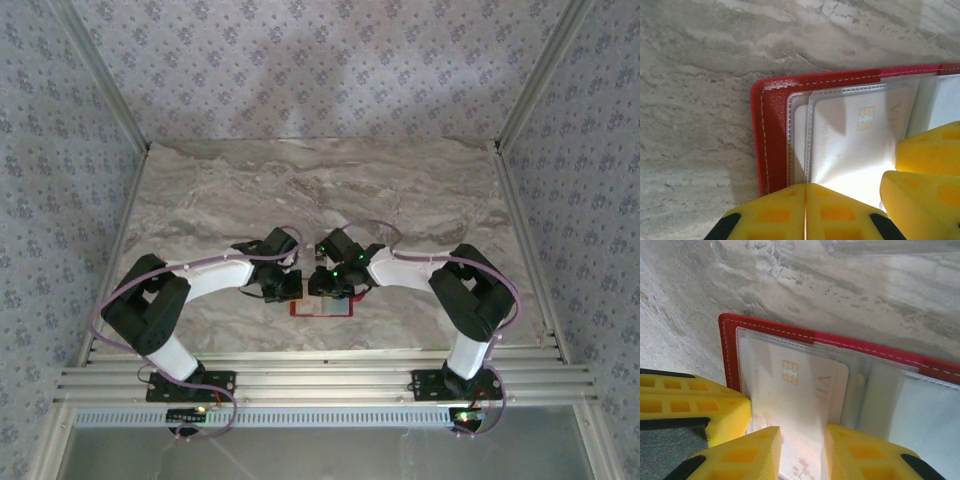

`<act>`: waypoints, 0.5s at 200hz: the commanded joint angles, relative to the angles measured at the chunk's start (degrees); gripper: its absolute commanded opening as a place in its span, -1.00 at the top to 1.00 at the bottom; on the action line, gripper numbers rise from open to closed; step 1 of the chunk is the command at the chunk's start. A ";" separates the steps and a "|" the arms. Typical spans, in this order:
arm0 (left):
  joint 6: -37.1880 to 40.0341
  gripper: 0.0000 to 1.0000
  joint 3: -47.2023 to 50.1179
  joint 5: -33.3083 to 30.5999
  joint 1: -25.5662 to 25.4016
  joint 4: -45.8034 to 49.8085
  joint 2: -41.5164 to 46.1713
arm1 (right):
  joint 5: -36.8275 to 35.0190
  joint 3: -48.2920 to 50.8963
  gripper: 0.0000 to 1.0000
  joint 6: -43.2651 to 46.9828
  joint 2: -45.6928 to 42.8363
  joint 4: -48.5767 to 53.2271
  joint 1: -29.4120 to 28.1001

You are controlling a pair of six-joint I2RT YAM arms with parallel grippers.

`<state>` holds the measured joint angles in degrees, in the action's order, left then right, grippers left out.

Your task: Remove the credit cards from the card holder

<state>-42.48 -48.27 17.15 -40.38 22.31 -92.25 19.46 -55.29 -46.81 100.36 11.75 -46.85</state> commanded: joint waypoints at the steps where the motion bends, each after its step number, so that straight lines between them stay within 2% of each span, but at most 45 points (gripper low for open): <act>1: 0.89 0.82 1.14 0.30 0.30 0.19 -0.68 | 1.45 -0.06 0.40 -0.74 1.40 -0.83 -0.25; 100: 0.64 0.82 1.25 0.63 0.30 -0.38 -0.41 | 6.43 3.28 0.39 -3.98 2.43 -8.24 -0.26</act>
<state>-42.48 -48.25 17.37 -40.12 22.35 -92.25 22.85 -53.34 -49.17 101.30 5.98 -46.68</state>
